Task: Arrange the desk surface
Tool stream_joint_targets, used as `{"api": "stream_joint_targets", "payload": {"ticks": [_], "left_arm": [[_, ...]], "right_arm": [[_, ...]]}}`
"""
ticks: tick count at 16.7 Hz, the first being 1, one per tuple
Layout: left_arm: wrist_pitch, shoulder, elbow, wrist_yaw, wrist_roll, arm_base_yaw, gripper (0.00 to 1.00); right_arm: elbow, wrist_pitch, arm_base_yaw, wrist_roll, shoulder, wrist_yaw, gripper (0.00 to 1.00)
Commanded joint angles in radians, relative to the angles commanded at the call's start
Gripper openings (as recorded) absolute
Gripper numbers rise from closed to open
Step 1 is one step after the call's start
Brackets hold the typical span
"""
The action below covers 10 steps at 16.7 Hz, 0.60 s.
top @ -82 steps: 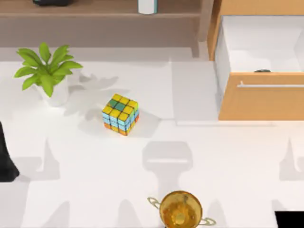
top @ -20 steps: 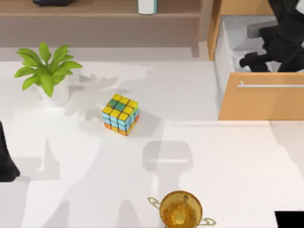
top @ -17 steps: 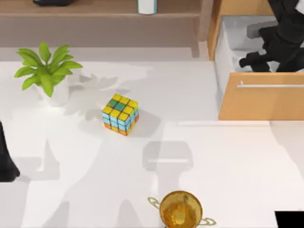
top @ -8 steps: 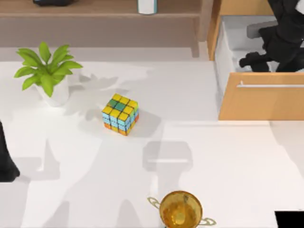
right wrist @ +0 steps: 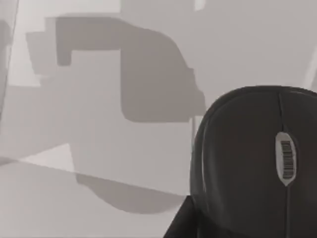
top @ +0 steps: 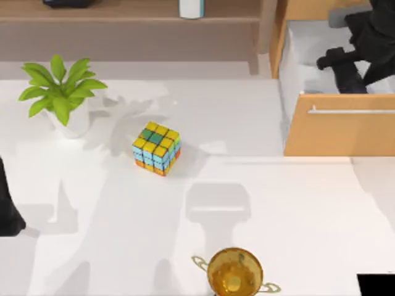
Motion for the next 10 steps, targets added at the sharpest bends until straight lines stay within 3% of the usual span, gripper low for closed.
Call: {"api": "stream_joint_targets", "payload": {"ticks": [10], "left_arm": [[0.000,0.000,0.000,0.000,0.000,0.000,1.00]], "right_arm": [[-0.356,0.091,0.053,0.112,-0.515,0.023,0.00]]}}
